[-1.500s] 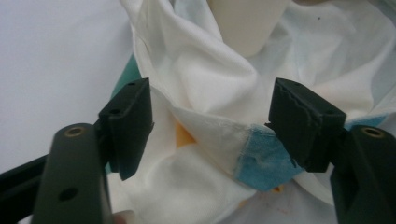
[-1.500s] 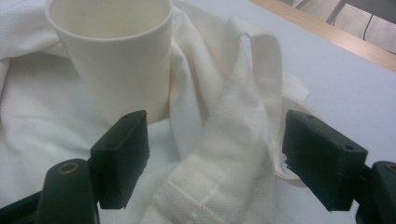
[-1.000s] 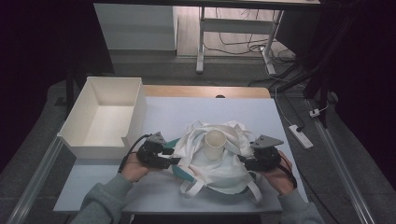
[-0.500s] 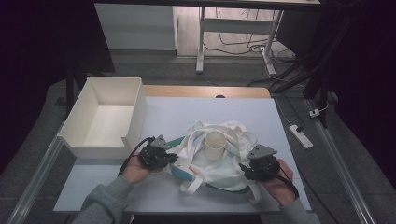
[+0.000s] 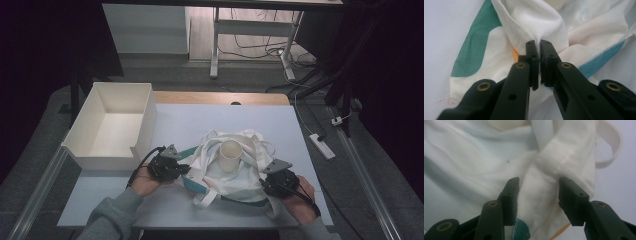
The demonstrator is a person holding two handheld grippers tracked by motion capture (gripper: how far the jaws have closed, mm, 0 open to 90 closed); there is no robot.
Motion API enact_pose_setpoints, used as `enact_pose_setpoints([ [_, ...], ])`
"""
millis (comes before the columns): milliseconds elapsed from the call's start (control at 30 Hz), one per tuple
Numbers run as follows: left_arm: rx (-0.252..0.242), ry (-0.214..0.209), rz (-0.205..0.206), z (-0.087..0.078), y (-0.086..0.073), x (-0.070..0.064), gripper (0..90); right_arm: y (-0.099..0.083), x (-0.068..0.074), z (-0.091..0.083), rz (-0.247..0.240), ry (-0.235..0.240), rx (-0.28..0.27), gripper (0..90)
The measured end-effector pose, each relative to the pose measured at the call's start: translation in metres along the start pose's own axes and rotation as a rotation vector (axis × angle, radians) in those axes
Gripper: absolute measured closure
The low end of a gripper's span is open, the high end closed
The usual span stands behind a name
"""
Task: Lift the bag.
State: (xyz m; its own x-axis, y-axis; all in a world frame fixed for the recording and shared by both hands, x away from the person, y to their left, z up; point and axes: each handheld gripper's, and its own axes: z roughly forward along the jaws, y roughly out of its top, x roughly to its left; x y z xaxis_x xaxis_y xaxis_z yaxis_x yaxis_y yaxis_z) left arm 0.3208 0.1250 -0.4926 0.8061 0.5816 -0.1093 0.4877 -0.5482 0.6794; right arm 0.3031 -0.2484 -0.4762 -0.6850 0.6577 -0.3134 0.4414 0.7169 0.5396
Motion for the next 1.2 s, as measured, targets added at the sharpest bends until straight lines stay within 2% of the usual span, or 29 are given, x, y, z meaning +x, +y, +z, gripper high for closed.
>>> enact_pose_setpoints([
  [67, -0.001, -0.004, -0.004, 0.000, 0.000, 0.001, 85.9, -0.002, -0.003, 0.001, 0.015, -0.004, 0.010, 61.2],
  [167, -0.002, -0.007, -0.005, 0.000, 0.000, 0.001, 85.9, -0.004, -0.005, 0.003, -0.005, -0.039, 0.025, 72.1],
  [267, -0.003, -0.006, -0.004, 0.000, 0.000, 0.001, 85.9, -0.006, -0.008, 0.005, -0.001, -0.029, 0.024, 84.2],
  [433, -0.008, -0.009, -0.004, -0.001, -0.001, 0.002, 85.9, -0.006, -0.009, 0.002, -0.005, -0.044, 0.005, 87.9],
  [533, -0.022, -0.010, -0.001, -0.004, 0.000, 0.002, 85.9, -0.005, -0.011, -0.006, 0.001, -0.060, -0.064, 88.1],
  [767, -0.109, 0.006, 0.011, -0.028, 0.007, 0.004, 86.3, -0.007, -0.024, -0.027, 0.084, -0.085, -0.272, 88.1],
  [867, -0.151, 0.002, 0.000, -0.040, 0.008, 0.007, 86.5, -0.008, -0.028, -0.037, 0.113, -0.095, -0.335, 88.1],
  [1000, -0.194, 0.014, 0.000, -0.053, 0.010, 0.009, 86.8, -0.008, -0.033, -0.048, 0.132, -0.103, -0.387, 88.2],
  [1200, -0.219, 0.018, 0.005, -0.060, 0.010, 0.010, 87.3, -0.007, -0.035, -0.052, 0.133, -0.119, -0.416, 88.2],
])
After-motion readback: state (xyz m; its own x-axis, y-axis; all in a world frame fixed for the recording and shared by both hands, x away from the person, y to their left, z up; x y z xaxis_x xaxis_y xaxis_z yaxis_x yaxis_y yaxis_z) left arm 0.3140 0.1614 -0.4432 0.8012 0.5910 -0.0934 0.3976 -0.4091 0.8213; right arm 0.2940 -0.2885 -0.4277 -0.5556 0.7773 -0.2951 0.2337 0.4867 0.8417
